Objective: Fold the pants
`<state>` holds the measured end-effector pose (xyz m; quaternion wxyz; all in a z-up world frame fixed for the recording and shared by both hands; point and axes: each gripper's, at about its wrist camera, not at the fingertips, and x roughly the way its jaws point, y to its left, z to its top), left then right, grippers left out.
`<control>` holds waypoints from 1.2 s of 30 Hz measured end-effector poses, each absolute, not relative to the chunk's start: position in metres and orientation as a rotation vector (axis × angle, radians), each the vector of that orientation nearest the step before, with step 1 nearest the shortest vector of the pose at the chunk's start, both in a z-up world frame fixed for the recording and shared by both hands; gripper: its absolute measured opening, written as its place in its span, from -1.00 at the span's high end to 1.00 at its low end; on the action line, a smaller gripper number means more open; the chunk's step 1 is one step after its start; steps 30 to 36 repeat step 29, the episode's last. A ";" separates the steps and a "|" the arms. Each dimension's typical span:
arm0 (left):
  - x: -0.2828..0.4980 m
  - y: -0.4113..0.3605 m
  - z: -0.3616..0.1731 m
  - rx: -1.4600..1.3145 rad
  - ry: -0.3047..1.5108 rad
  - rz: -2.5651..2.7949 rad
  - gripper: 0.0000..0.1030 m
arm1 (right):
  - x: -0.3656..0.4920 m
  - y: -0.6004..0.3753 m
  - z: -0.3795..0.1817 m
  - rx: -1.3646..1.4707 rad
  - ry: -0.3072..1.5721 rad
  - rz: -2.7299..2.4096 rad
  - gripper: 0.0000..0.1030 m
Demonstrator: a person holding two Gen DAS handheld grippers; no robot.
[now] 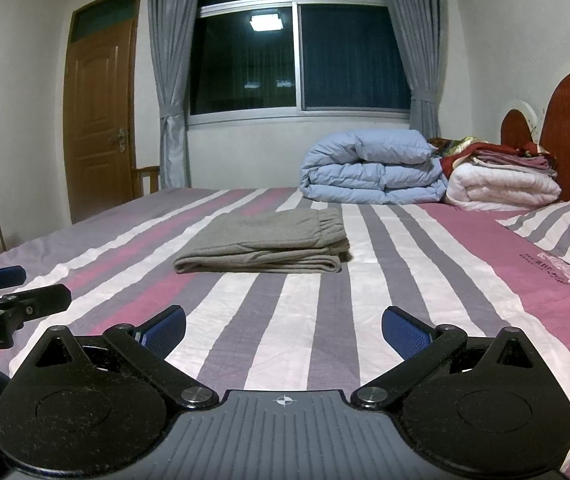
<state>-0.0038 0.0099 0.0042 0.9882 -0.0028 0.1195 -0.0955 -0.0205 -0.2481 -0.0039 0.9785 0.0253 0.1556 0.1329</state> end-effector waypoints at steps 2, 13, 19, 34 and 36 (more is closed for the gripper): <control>-0.004 0.010 0.004 -0.006 0.240 -0.194 -0.89 | -0.020 -0.248 -0.004 0.051 0.314 0.268 -1.00; -0.003 0.009 0.005 -0.006 0.242 -0.194 -0.88 | -0.020 -0.249 -0.004 0.051 0.313 0.267 -1.00; -0.004 0.009 0.005 -0.009 0.239 -0.202 -0.88 | -0.020 -0.249 -0.004 0.051 0.314 0.268 -1.00; -0.003 0.008 0.009 -0.010 0.213 -0.245 -0.88 | -0.020 -0.249 -0.004 0.049 0.314 0.269 -1.00; -0.003 0.008 0.009 -0.010 0.213 -0.245 -0.88 | -0.020 -0.249 -0.004 0.049 0.314 0.269 -1.00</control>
